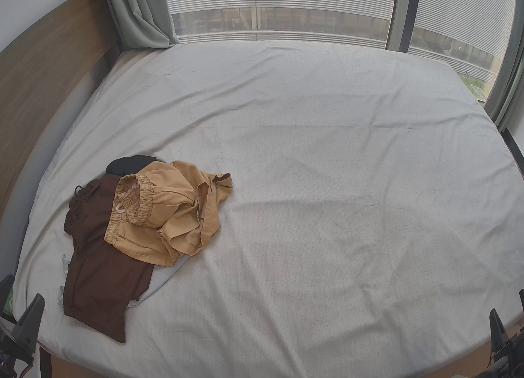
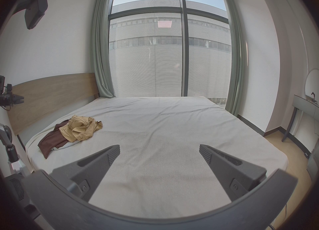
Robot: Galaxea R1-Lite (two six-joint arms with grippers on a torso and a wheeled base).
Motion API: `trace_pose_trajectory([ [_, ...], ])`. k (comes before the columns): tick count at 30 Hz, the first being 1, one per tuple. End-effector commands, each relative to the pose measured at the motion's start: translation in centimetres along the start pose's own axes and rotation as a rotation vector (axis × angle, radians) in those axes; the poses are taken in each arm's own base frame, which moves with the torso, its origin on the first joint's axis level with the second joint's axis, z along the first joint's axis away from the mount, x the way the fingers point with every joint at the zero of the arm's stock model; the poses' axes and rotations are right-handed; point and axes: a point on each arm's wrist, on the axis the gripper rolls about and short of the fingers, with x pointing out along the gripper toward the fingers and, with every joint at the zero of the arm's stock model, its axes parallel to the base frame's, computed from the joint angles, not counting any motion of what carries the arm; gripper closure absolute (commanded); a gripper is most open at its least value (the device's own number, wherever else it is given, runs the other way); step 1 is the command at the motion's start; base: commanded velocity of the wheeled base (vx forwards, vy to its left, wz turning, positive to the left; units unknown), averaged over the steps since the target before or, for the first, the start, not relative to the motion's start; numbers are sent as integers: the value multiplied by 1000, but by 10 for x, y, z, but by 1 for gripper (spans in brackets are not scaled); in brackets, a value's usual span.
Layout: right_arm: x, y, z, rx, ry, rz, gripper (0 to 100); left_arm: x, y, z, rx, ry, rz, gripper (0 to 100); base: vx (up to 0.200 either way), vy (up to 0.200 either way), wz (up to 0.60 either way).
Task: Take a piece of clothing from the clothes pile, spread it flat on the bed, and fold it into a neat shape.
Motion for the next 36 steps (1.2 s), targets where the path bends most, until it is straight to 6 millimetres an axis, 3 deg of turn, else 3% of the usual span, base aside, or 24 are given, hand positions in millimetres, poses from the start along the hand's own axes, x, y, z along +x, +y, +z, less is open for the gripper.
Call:
trace_pose_trajectory([
  [1, 1, 0, -5, 0, 9, 1, 0, 16, 0, 7, -45, 83, -29, 0, 0, 0, 0],
  [5, 1, 0, -5, 0, 9, 1, 0, 26, -1, 14, -51, 105, -66, 0, 0, 0, 0],
  [16, 1, 0, -5, 0, 9, 1, 0, 76, 0, 24, -131, 180, -80, 0, 0, 0, 0],
  [36, 1, 0, -5, 0, 9, 1, 0, 134, 5, 31, -176, 246, -199, 0, 0, 0, 0],
])
